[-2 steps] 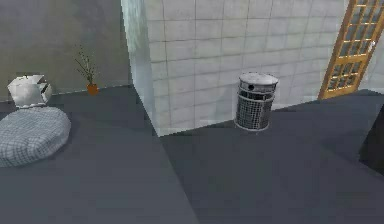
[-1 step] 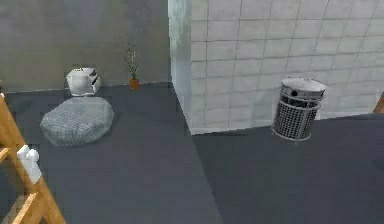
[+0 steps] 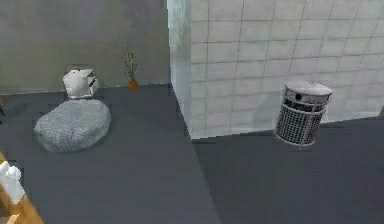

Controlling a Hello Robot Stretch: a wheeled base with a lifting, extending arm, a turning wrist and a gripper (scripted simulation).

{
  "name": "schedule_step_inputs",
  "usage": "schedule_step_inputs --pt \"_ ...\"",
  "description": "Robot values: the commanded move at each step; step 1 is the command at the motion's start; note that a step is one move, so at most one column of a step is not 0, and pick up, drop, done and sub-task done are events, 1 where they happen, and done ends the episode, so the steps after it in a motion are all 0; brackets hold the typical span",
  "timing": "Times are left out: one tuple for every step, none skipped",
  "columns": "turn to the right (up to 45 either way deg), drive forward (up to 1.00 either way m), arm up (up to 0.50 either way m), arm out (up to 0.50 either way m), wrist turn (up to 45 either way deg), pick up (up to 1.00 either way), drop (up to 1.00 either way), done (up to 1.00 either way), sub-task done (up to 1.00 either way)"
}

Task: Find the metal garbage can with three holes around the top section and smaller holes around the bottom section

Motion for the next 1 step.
schedule_step_inputs --pt "-12.0 0.0 0.0 0.0 0.0 0.0 0.0 0.0 0.0"
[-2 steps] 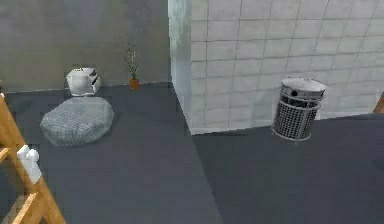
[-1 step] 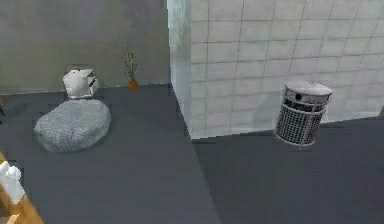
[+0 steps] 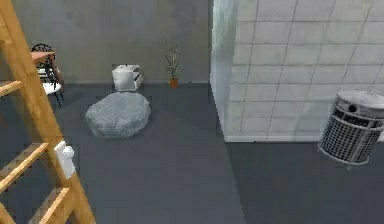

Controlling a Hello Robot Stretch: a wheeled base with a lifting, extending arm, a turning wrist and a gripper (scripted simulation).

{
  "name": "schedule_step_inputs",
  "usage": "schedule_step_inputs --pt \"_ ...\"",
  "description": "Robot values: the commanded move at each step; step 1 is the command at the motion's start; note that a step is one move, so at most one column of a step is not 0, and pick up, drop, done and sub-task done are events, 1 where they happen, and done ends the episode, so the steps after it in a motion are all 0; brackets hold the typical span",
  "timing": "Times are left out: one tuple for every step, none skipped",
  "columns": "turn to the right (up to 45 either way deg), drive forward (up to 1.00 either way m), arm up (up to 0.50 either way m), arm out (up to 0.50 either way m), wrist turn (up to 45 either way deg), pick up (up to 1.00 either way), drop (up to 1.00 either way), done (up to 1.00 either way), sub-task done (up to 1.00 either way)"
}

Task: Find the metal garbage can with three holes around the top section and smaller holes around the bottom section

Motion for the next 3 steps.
schedule_step_inputs --pt "0.0 0.15 0.0 0.0 0.0 0.0 0.0 0.0 0.0" --pt "45.0 0.0 0.0 0.0 0.0 0.0 0.0 0.0 0.0" --pt "12.0 0.0 0.0 0.0 0.0 0.0 0.0 0.0 0.0"
